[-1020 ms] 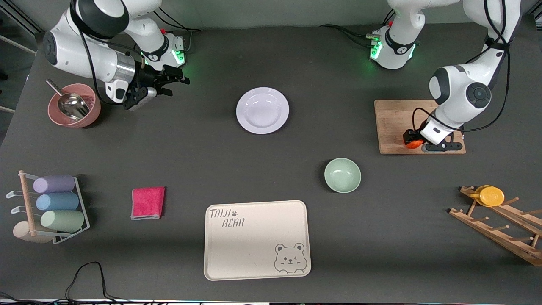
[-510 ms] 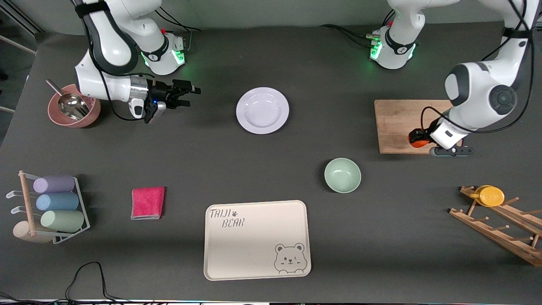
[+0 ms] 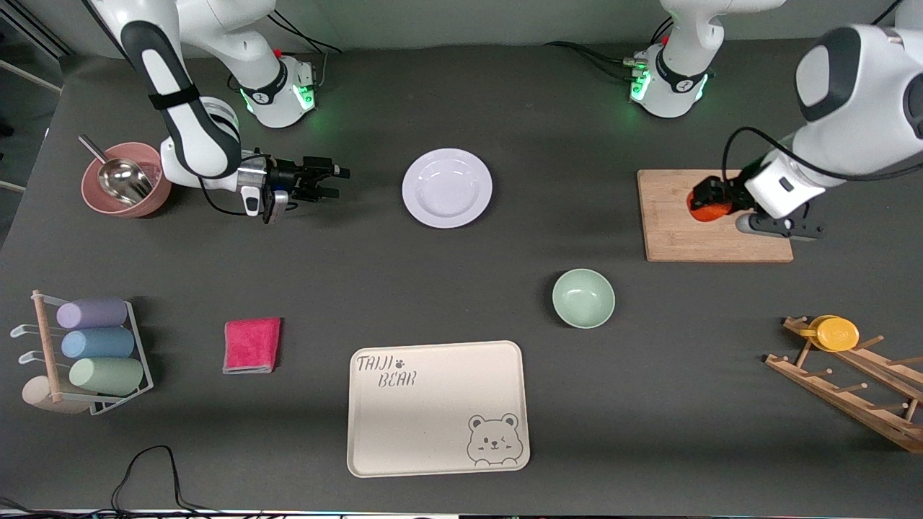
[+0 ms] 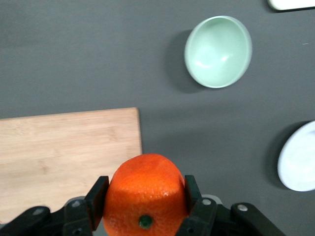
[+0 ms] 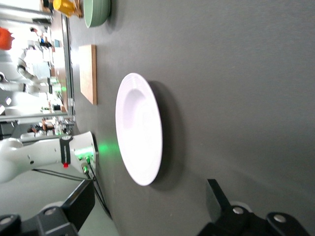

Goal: Place orange and plate with both arms
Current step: 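Carry the orange onto the white plate with the left gripper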

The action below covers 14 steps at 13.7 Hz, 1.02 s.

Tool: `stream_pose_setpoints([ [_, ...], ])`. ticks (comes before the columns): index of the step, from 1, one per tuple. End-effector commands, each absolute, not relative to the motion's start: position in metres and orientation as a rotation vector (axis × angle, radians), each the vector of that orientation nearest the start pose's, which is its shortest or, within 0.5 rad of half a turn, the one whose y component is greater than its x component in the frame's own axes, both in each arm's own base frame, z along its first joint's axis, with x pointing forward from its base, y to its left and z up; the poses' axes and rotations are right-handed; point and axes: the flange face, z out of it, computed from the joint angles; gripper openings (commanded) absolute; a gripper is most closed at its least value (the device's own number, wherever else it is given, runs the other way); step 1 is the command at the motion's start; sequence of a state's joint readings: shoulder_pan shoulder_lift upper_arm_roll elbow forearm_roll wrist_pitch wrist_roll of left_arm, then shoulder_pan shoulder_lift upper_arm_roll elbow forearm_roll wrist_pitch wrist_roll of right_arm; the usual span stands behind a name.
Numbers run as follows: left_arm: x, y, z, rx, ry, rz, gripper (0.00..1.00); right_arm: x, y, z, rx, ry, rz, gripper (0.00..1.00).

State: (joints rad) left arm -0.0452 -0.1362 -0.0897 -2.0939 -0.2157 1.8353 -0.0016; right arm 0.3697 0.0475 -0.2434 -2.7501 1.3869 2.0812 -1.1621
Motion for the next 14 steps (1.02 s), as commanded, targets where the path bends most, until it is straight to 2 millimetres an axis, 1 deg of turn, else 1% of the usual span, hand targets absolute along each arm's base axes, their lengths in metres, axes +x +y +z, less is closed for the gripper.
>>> stream_pose_setpoints([
  [1,0.487,-0.170,0.498,-3.295,0.012,0.246,0.00,0.320,0.083,0.165,-2.044,-0.058,0.017,1.00],
  [2,0.481,-0.202,0.499,-3.287,-0.051,0.256,0.00,0.316,0.078,0.157,-2.021,-0.050,0.016,1.00],
  [3,0.472,-0.233,0.503,-3.292,-0.148,0.279,0.00,0.313,0.074,0.149,-2.002,-0.052,0.015,1.00],
  [4,0.464,-0.259,0.503,-3.305,-0.240,0.306,0.00,0.309,0.073,0.143,-1.985,-0.044,0.023,1.00],
  [5,0.449,-0.297,0.501,-3.314,-0.234,0.284,0.00,0.307,0.072,0.138,-1.979,-0.040,0.013,1.00],
  [6,0.440,-0.322,0.495,-3.317,-0.285,0.262,0.00,0.303,0.072,0.131,-1.979,-0.040,0.011,1.00],
  [8,0.415,-0.378,0.477,-3.317,-0.382,0.255,0.00,0.295,0.077,0.117,-1.937,-0.015,0.003,1.00],
  [10,0.388,-0.424,0.460,-3.316,-0.472,0.251,0.00,0.291,0.078,0.110,-1.924,-0.008,0.014,1.00],
  [11,0.378,-0.442,0.449,-3.298,-0.499,0.218,0.00,0.291,0.079,0.110,-1.919,-0.007,0.016,1.00],
  [14,0.347,-0.481,0.422,-3.252,-0.541,0.141,0.00,0.290,0.078,0.108,-1.920,-0.002,0.020,1.00],
])
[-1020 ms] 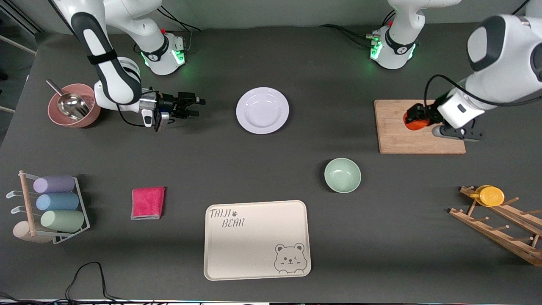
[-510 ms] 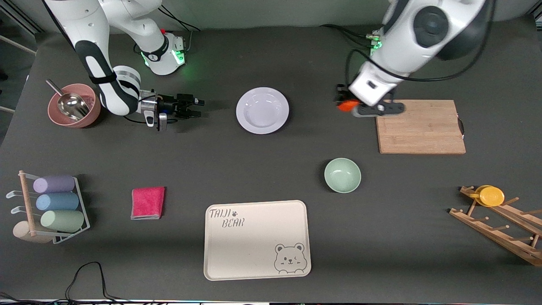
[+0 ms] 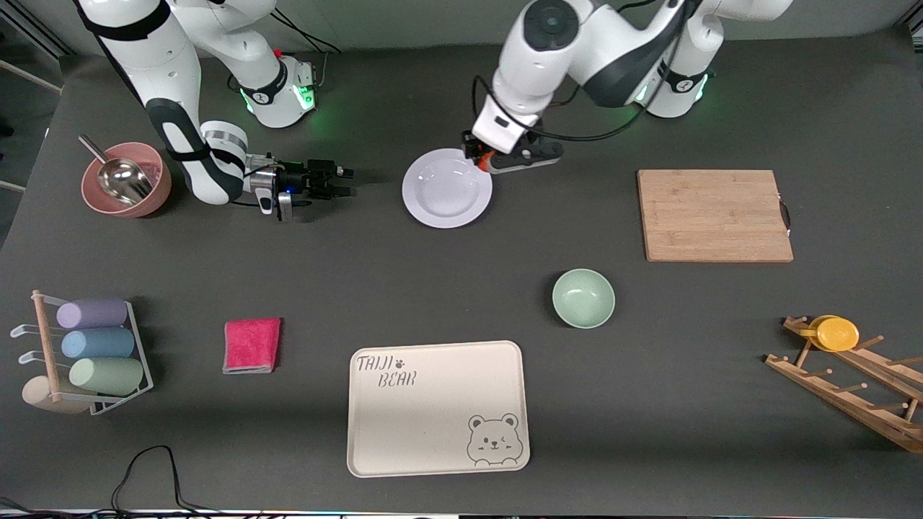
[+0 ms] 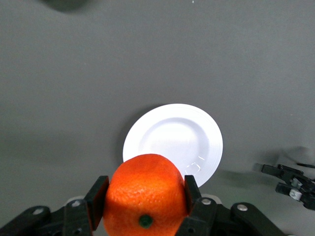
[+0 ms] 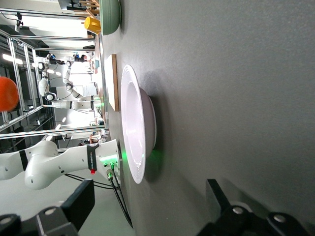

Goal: Place orange and plate with both arms
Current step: 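Carry the orange onto the white plate with the left gripper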

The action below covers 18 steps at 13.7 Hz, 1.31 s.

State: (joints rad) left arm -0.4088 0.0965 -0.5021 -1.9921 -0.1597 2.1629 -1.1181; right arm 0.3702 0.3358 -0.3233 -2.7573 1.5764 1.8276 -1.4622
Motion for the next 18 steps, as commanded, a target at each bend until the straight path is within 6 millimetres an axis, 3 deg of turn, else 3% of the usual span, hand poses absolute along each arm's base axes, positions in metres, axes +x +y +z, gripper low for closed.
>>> stream_pose_setpoints([
  [1,0.343,-0.490,0.415,-3.249,-0.563,0.117,0.00,0.290,0.078,0.108,-1.921,0.000,0.020,0.91],
  [3,0.331,-0.513,0.395,-3.265,-0.602,0.072,0.00,0.290,0.078,0.108,-1.921,0.000,0.022,0.72],
  [6,0.299,-0.546,0.351,-3.227,-0.622,-0.083,0.00,0.290,0.077,0.108,-1.921,0.005,0.024,0.55],
  [11,0.274,-0.577,0.310,-3.214,-0.556,-0.179,0.00,0.290,0.077,0.108,-1.921,0.005,0.024,0.41],
  [12,0.271,-0.583,0.303,-3.211,-0.550,-0.189,0.00,0.290,0.077,0.108,-1.921,0.003,0.023,0.34],
  [18,0.257,-0.593,0.260,-3.182,-0.401,-0.272,0.00,0.289,0.076,0.102,-1.930,0.006,0.034,0.34],
])
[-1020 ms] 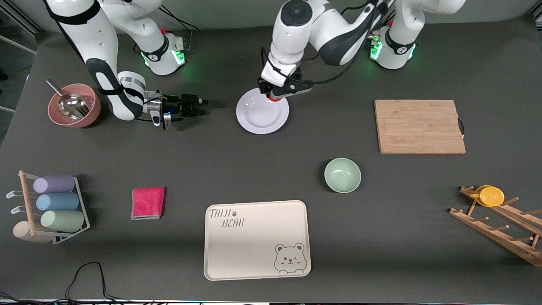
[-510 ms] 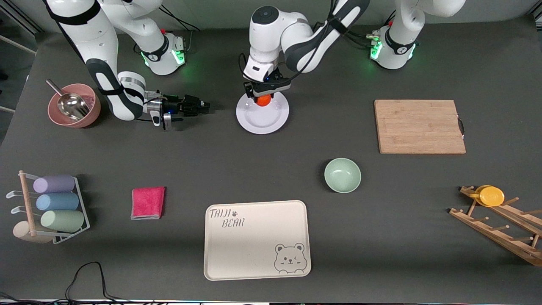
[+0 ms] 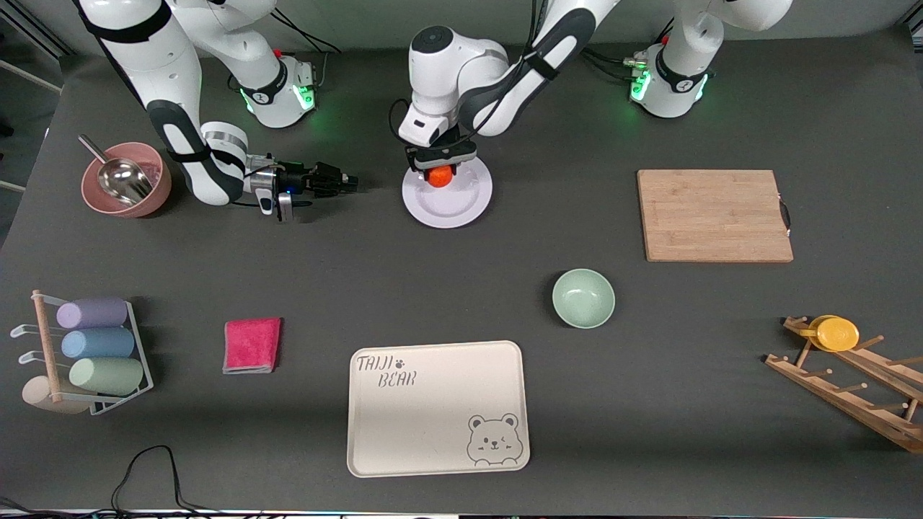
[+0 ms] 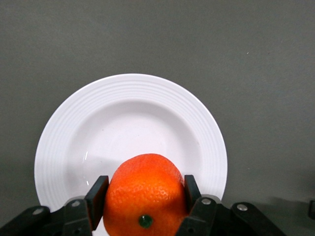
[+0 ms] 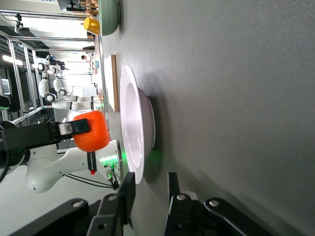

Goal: Place orange and plate with both arms
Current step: 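Carry the orange onto the white plate with the left gripper, then open the left gripper to release the orange on the plate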

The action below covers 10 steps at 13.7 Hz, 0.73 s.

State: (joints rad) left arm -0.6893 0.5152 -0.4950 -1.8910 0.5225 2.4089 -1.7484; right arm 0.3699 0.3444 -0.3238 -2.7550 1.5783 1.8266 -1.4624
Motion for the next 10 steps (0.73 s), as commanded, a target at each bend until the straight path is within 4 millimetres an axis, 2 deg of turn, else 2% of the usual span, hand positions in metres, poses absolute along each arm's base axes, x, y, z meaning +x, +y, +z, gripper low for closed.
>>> stream_pose_setpoints([
  [1,0.253,-0.595,0.253,-3.175,-0.413,-0.306,0.00,0.289,0.075,0.100,-1.932,0.009,0.036,0.34],
  [3,0.251,-0.593,0.237,-3.159,-0.378,-0.410,0.00,0.287,0.074,0.097,-1.936,0.009,0.040,0.34],
  [6,0.246,-0.591,0.221,-3.135,-0.371,-0.429,0.00,0.288,0.073,0.091,-1.942,-0.001,0.042,0.34],
  [9,0.246,-0.590,0.217,-3.129,-0.355,-0.436,0.00,0.286,0.072,0.089,-1.943,0.003,0.046,0.34],
  [10,0.245,-0.589,0.209,-3.123,-0.304,-0.464,0.00,0.285,0.072,0.088,-1.944,-0.006,0.041,0.34],
])
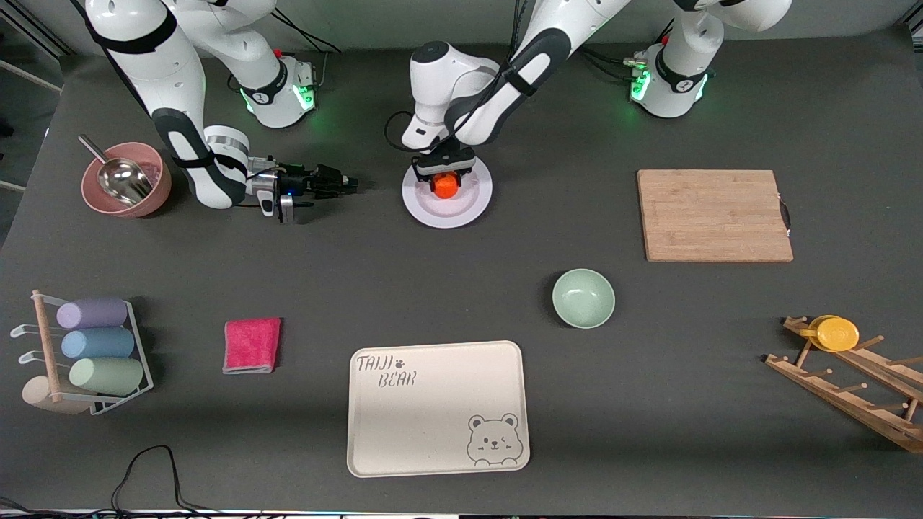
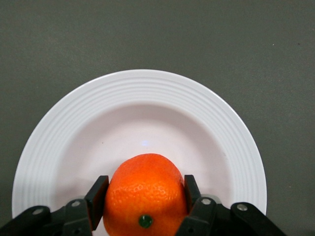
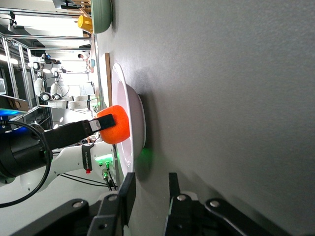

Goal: Place orange and plate with both arms
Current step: 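Open the left gripper to release the orange on the plate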

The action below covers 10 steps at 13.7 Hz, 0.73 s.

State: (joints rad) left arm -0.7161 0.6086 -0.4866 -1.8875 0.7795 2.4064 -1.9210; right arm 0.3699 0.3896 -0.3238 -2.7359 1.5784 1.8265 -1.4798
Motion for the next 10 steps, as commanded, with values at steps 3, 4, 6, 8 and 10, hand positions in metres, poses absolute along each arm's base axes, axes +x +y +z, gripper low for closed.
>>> stream_pose_setpoints([
  [3,0.247,-0.588,0.206,-3.121,-0.277,-0.491,0.18,0.286,0.071,0.087,-1.945,-0.004,0.042,0.34],
  [4,0.249,-0.586,0.205,-3.116,-0.278,-0.494,0.56,0.286,0.071,0.087,-1.945,-0.005,0.041,0.34],
  [6,0.249,-0.585,0.204,-3.110,-0.268,-0.502,1.00,0.286,0.071,0.087,-1.945,-0.004,0.042,0.34],
  [8,0.254,-0.581,0.208,-3.095,-0.261,-0.519,1.00,0.286,0.071,0.088,-1.945,-0.003,0.039,0.34],
  [10,0.271,-0.576,0.227,-3.074,-0.274,-0.575,1.00,0.288,0.072,0.088,-1.944,-0.007,0.038,0.34],
])
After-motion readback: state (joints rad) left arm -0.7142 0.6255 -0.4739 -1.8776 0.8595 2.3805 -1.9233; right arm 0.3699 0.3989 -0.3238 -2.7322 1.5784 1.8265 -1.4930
